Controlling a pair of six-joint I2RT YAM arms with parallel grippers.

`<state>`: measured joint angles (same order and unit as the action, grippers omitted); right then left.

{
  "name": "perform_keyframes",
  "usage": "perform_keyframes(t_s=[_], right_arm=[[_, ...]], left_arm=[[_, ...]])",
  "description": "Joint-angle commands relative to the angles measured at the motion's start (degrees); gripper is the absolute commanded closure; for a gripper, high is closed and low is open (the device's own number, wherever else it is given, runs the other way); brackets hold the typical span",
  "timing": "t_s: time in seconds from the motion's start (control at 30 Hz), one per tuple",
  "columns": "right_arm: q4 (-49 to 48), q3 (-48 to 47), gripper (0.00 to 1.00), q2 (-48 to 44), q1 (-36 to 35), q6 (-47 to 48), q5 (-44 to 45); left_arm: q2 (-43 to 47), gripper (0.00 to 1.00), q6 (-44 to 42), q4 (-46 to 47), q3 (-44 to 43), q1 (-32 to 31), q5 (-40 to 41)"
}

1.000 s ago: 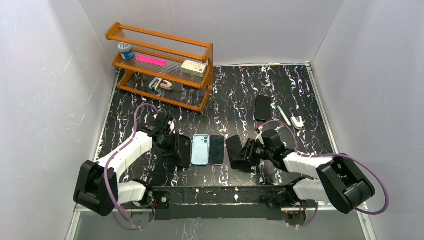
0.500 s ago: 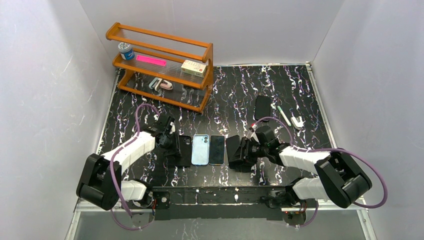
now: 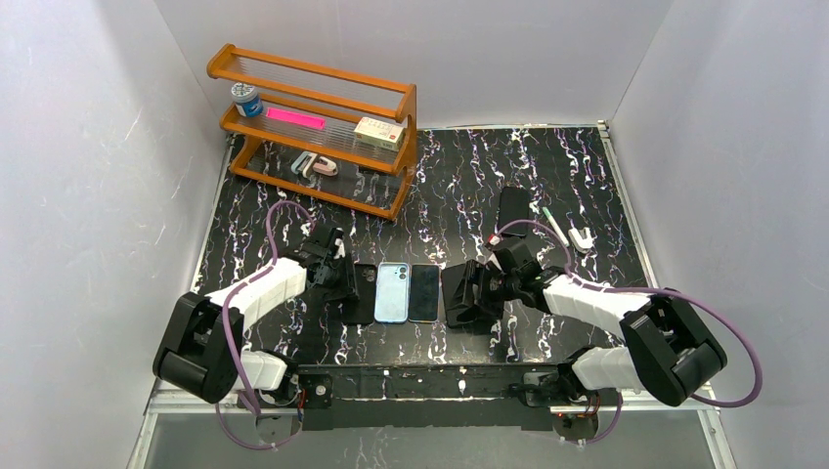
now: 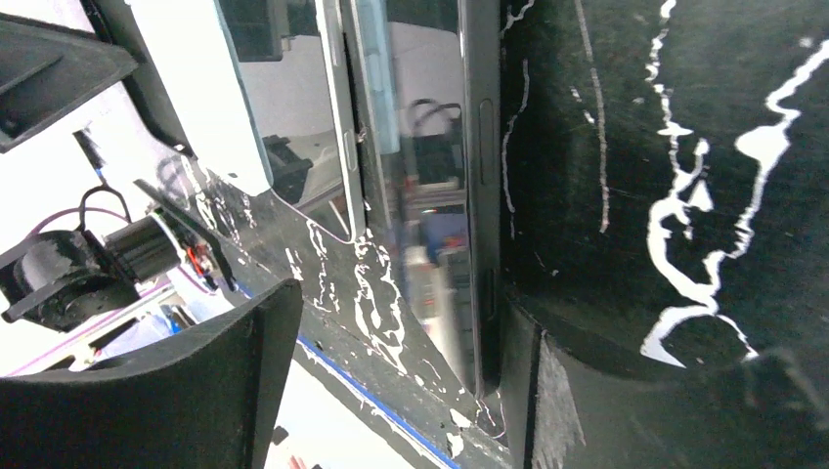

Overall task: Take the phone out of the phone case
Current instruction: Place the phone case at the center of the board.

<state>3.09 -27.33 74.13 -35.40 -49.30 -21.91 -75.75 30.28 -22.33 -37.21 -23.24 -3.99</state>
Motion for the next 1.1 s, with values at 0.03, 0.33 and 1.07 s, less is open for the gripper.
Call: perform_keyframes(t_s=[0.03, 0.33, 1.07], right_arm=[[13.7, -2.0, 0.2, -0.2, -0.2, 2.7, 9.3], [17.0, -4.9, 0.15, 1.1, -0.2, 3.6, 12.2], [19.6, -16.2, 0.12, 9.4, -4.5, 9.9, 15.1]], left_arm=[[-1.2, 0.53, -0.5, 1.1, 0.2, 0.2, 3.2], [0.8, 0.31, 0.8, 0.8, 0.9, 0.2, 6.8], [16.0, 0.02, -1.9, -10.1, -7.7, 0.2, 13.9]])
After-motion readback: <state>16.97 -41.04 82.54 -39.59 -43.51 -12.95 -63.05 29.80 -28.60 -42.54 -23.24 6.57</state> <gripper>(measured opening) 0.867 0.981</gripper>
